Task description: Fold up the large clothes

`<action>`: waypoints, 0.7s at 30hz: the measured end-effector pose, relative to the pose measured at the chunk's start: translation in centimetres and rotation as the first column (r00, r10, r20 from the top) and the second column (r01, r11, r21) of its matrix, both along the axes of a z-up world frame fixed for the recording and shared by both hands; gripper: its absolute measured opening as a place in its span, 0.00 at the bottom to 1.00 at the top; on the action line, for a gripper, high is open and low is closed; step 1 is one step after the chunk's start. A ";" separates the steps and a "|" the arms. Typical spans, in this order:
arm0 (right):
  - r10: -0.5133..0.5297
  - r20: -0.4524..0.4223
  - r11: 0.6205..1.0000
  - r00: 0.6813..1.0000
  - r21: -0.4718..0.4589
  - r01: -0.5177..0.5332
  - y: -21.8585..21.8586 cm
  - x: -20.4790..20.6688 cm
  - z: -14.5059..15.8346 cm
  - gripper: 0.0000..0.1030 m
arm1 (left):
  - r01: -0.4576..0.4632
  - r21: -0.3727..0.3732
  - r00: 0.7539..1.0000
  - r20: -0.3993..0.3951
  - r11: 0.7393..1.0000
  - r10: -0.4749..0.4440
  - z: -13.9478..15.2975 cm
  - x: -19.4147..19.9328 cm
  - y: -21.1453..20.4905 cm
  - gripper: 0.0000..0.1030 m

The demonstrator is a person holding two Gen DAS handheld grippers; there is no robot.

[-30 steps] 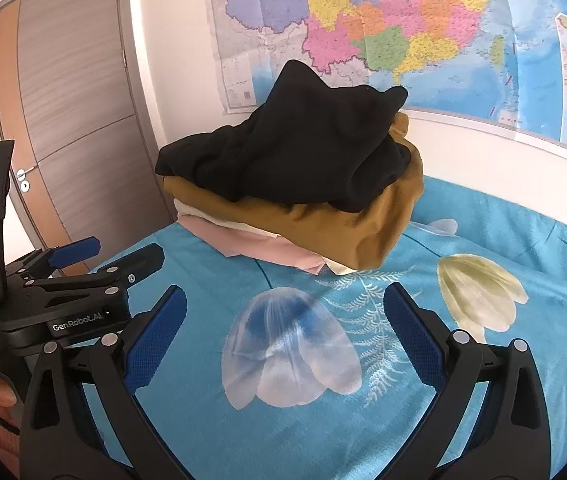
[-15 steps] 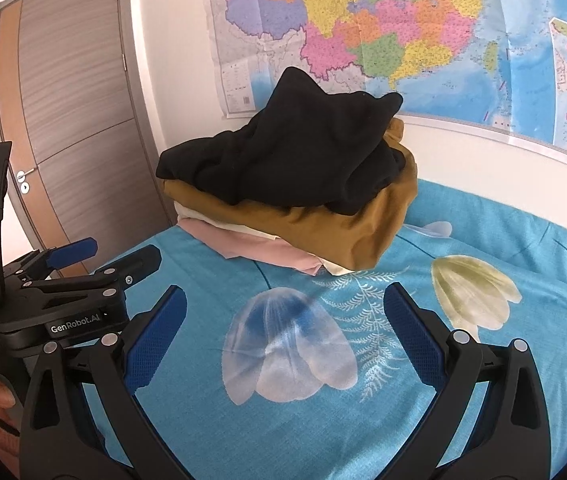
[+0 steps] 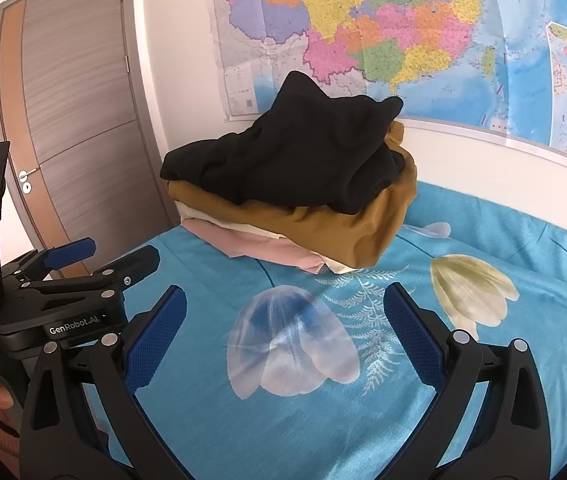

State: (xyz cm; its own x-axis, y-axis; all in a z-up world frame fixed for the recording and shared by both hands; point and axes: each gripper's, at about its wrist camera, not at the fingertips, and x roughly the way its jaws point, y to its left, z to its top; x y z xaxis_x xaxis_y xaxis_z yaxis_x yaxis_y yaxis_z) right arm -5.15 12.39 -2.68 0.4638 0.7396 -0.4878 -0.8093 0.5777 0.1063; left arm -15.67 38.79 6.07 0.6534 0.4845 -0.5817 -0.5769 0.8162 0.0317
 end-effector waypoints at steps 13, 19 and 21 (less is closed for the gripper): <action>-0.008 0.003 1.000 1.000 0.012 0.008 -0.3 -0.6 0.0 0.95 | 0.028 0.068 0.999 0.027 0.997 -0.030 0.3 -0.7 -1.4 0.94; -0.018 -0.009 1.000 1.000 0.010 0.018 -0.4 -0.5 -0.1 0.95 | 0.020 0.002 1.000 -0.005 1.000 -0.020 -0.4 -0.2 -0.6 0.94; -0.020 -0.012 1.000 1.000 0.014 0.020 -0.5 -0.5 -0.1 0.95 | 0.018 -0.027 1.000 0.001 0.999 -0.018 -0.5 -0.3 -0.3 0.94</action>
State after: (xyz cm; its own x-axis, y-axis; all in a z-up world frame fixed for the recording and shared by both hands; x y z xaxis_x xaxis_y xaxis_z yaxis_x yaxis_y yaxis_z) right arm -5.63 11.87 -2.79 0.4731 0.7367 -0.4831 -0.7960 0.5925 0.1239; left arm -15.98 38.48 5.57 0.6619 0.4572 -0.5941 -0.5624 0.8268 0.0097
